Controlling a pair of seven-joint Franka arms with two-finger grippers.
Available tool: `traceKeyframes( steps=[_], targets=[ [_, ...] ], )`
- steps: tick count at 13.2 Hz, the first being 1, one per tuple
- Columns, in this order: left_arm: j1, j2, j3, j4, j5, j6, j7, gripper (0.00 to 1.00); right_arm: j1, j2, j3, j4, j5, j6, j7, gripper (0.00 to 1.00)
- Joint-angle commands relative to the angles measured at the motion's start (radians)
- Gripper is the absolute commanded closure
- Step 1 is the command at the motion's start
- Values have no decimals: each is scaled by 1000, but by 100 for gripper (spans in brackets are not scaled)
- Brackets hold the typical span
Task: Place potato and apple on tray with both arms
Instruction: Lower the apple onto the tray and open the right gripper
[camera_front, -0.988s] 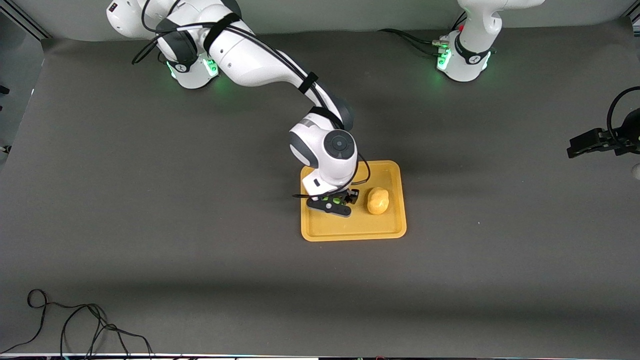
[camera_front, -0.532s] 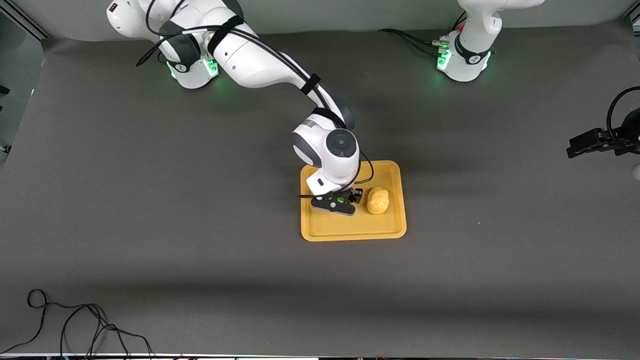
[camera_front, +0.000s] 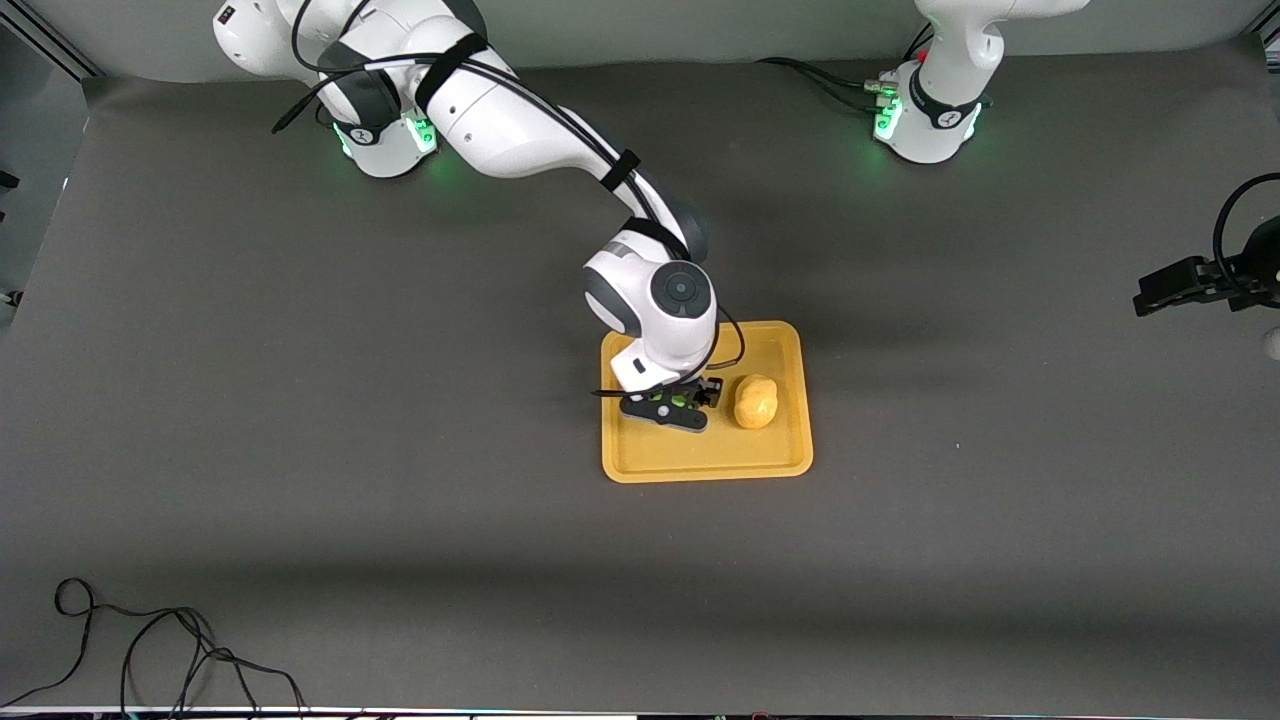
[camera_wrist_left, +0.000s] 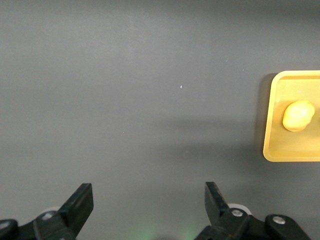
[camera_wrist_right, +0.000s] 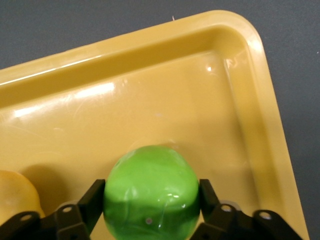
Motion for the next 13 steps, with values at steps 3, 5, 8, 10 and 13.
traceKeyframes(
  steps=[3,5,8,10,13],
  targets=[
    [-8,-9,5,4,-8,-15,7,1,-8,-112,2,7,5,-125,20,0],
    [-8,-9,5,4,-8,-15,7,1,-11,-237,-7,12,56,-248,14,0],
    [-8,-9,5,4,-8,-15,7,1,-70,-436,-10,12,58,-453,-76,0],
    [-8,-9,5,5,-3,-14,6,1,-130,-549,-16,-11,56,-558,-247,0],
    [-10,-9,5,5,-3,-12,7,1,-300,-700,-19,-95,53,-708,-552,0]
  ],
)
